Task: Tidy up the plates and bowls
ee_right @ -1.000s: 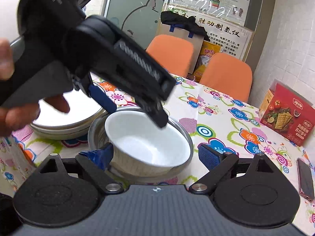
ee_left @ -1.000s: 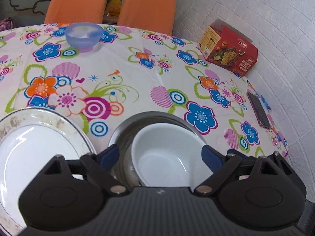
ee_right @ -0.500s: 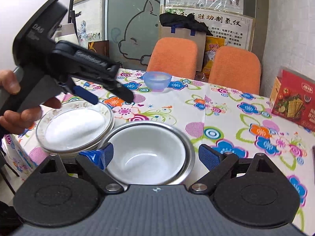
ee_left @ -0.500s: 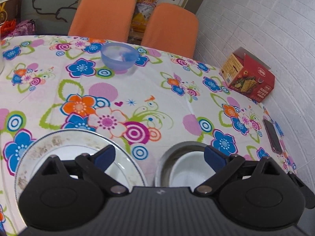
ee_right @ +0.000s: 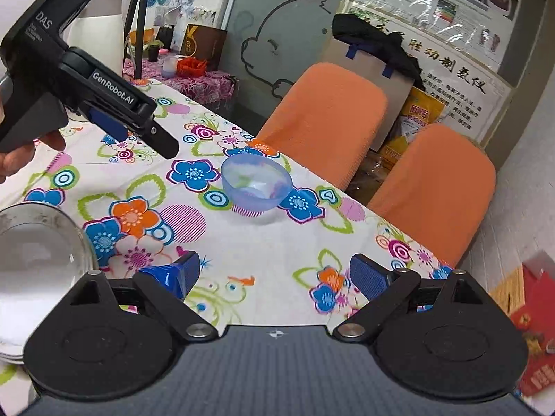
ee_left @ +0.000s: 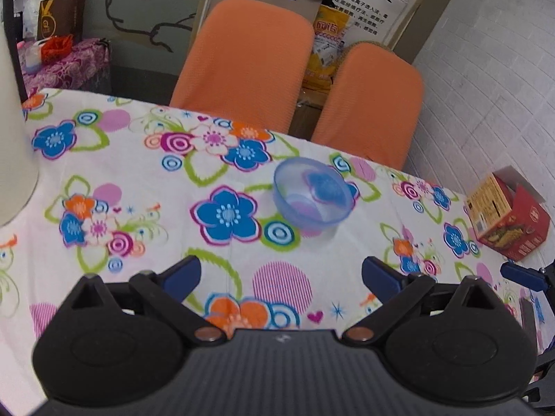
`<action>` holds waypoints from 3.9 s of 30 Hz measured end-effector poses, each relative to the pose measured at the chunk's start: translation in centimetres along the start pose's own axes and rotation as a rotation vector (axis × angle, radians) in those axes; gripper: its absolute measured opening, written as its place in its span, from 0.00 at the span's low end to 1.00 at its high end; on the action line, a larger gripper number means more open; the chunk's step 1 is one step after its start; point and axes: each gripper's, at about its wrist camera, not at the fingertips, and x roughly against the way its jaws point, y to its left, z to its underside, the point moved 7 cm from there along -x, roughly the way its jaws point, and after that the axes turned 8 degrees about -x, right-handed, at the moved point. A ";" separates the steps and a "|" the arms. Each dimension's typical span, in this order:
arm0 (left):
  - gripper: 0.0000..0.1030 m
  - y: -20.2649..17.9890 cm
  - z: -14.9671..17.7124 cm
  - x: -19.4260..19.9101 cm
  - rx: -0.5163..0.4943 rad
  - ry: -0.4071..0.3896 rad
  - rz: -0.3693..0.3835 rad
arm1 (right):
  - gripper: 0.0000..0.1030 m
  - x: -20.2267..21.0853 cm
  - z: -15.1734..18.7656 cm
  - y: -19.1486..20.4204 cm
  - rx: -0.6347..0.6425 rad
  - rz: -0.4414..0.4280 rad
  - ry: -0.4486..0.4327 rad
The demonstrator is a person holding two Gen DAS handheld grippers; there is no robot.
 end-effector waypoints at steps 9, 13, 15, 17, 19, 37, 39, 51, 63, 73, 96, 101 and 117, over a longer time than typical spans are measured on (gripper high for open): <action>0.95 -0.4 -5.7 -8.7 -0.019 0.033 -0.018 | 0.78 -12.5 -1.1 -0.9 -0.035 -0.081 0.056; 0.95 -0.8 -5.8 -12.4 -0.039 0.083 -0.048 | 0.78 -14.6 -1.7 -0.5 -0.059 -0.115 0.040; 0.95 -0.9 -5.5 -13.6 -0.044 0.102 -0.051 | 0.78 -15.5 -2.0 -0.1 -0.055 -0.122 0.042; 0.95 -0.9 -5.4 -14.4 -0.045 0.110 -0.048 | 0.78 -16.3 -1.9 0.4 -0.046 -0.124 0.044; 0.95 -0.8 -5.3 -14.8 -0.045 0.113 -0.045 | 0.79 -16.6 -2.0 0.8 -0.058 -0.139 0.019; 0.41 -2.9 -4.3 -12.2 -0.107 0.107 0.024 | 0.73 -12.4 -4.0 2.8 -0.146 -0.170 -0.132; 0.41 -4.0 -4.1 -11.0 -0.126 0.098 0.037 | 0.73 -10.7 -4.2 2.9 -0.131 -0.152 -0.155; 0.43 -12.8 0.5 1.6 -0.211 0.015 0.159 | 0.75 5.0 -1.3 3.4 -0.057 -0.039 -0.142; 0.49 -18.0 15.3 4.0 -0.279 0.178 0.248 | 0.76 10.8 10.1 6.6 -0.278 -0.030 -0.075; 0.66 -17.1 18.0 4.4 -0.339 0.144 0.184 | 0.75 11.2 12.8 7.4 -0.283 0.033 -0.092; 0.75 -13.6 16.9 9.3 -0.219 -0.046 0.084 | 0.76 13.8 16.8 5.7 -0.606 0.068 -0.161; 0.76 -13.3 17.9 8.8 -0.209 -0.012 0.101 | 0.77 13.8 17.5 5.3 -0.657 0.073 -0.156; 0.76 -13.6 16.3 6.7 -0.209 0.052 0.224 | 0.77 11.1 16.8 4.6 -0.642 0.058 -0.081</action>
